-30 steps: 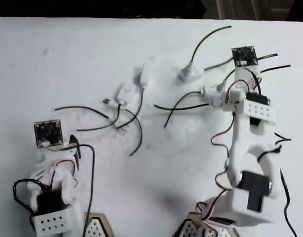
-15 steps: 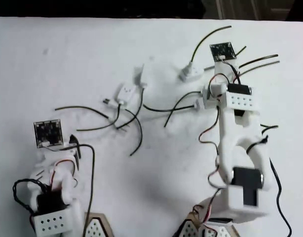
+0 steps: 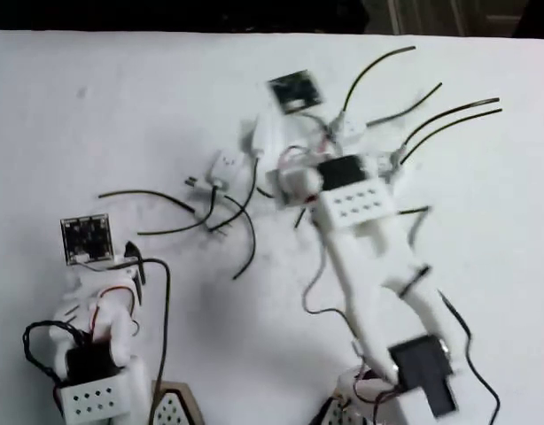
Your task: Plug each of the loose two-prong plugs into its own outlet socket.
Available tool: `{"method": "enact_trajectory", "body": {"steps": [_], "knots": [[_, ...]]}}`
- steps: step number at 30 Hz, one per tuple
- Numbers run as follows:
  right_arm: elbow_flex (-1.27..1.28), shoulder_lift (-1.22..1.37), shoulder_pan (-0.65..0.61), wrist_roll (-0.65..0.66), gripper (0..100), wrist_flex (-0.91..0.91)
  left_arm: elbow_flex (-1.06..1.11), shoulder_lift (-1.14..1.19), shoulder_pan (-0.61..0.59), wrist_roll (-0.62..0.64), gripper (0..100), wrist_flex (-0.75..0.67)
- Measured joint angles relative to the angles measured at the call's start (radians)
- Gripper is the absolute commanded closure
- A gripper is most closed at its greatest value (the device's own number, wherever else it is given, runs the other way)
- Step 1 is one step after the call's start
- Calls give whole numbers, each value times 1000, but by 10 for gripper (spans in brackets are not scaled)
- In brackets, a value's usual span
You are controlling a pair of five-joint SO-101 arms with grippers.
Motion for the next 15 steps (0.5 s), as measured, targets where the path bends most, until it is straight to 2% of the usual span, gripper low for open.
{"method": "enact_trajectory", "body": {"steps": [7, 15], "knots": [[-107, 269, -69, -137, 851, -115, 0, 0, 0, 0, 858, 0], [-321, 577, -69, -169, 851, -144, 0, 0, 0, 0, 858, 0]]}}
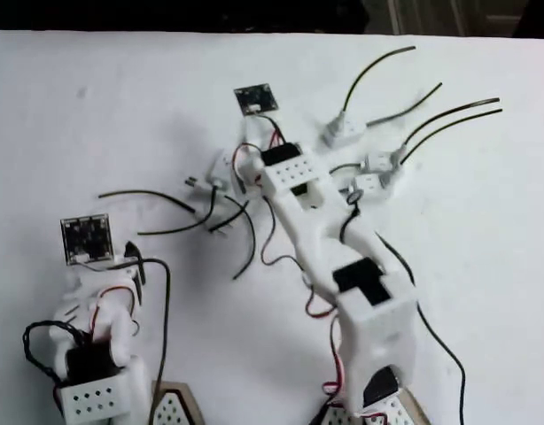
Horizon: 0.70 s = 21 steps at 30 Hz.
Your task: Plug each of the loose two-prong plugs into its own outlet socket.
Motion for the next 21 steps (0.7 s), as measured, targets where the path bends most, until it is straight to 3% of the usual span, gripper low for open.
{"method": "enact_trajectory", "body": {"steps": [9, 14, 21], "knots": [[-152, 180, 2, 0, 976, 2, 0, 0, 0, 0, 858, 0], [-222, 245, 5, 0, 978, 5, 0, 0, 0, 0, 858, 0], [-394, 336, 5, 0, 981, 155, 0, 0, 0, 0, 858, 0]]}}
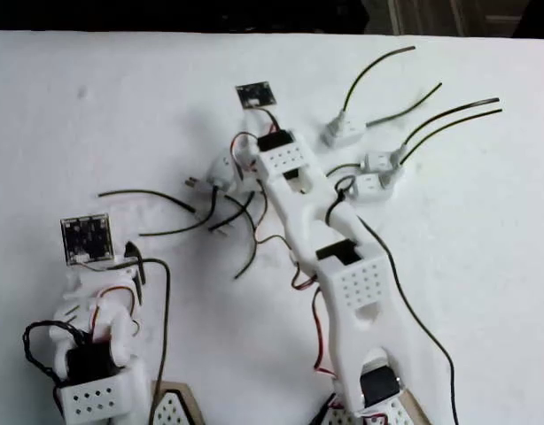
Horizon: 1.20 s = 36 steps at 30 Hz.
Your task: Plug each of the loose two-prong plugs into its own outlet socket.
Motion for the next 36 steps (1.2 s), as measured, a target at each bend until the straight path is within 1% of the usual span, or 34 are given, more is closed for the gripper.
{"method": "enact_trajectory", "body": {"steps": [5, 12, 24, 26, 31, 36], "knots": [[-115, 8, -8, 0, 981, 153, 0, 0, 0, 0, 858, 0], [-232, -29, -8, 0, 981, 319, 0, 0, 0, 0, 858, 0], [-258, -333, -8, 0, 978, 542, 0, 0, 0, 0, 859, 0], [-255, -347, -15, 0, 970, 551, 0, 0, 0, 0, 858, 0], [-184, -301, -58, 0, 875, 511, 0, 0, 0, 0, 858, 0], [-170, -155, -97, 0, 872, 396, 0, 0, 0, 0, 858, 0]]}}
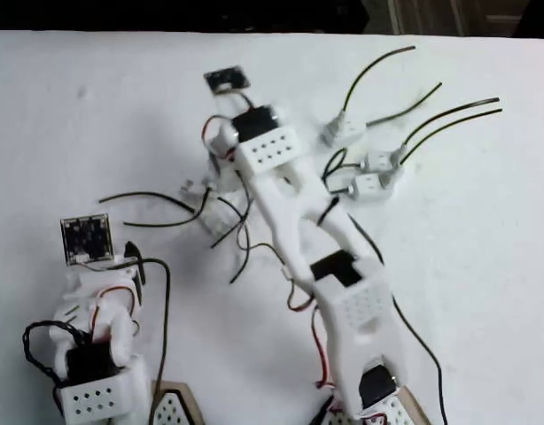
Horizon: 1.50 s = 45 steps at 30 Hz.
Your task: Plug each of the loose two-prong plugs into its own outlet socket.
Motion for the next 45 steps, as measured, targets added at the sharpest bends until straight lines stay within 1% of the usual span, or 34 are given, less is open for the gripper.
{"method": "enact_trajectory", "body": {"steps": [6, 13, 18, 23, 28, 33, 35, 37, 38, 39, 41, 45], "knots": [[0, 109, 0, 0, 872, -107, 0, 0, 0, 0, 858, 0], [0, 118, 23, 0, 872, -117, 0, 0, 0, 0, 858, 0], [-54, 118, 43, 0, 872, -49, 0, 0, 0, 0, 858, 0], [-120, 123, 55, 0, 871, -40, 0, 0, 0, 0, 858, 0], [-196, 244, 69, 0, 872, -60, 0, 0, 0, 0, 858, 0], [-327, 374, 84, 0, 873, -60, 0, 0, 0, 0, 858, 0], [-373, 414, 87, 0, 904, -60, 0, 0, 0, 0, 859, 0], [-411, 440, 87, 0, 981, -52, 0, 0, 0, 0, 860, 0], [-431, 450, 92, 0, 986, -43, 0, 0, 0, 0, 860, 0], [-453, 457, 95, 0, 971, -34, 0, 0, 0, 0, 860, 0], [-496, 462, 97, 0, 985, -3, 0, 0, 0, 0, 860, 0], [-640, 463, 95, 37, 981, 109, 0, 0, 0, 0, 860, 0]]}}
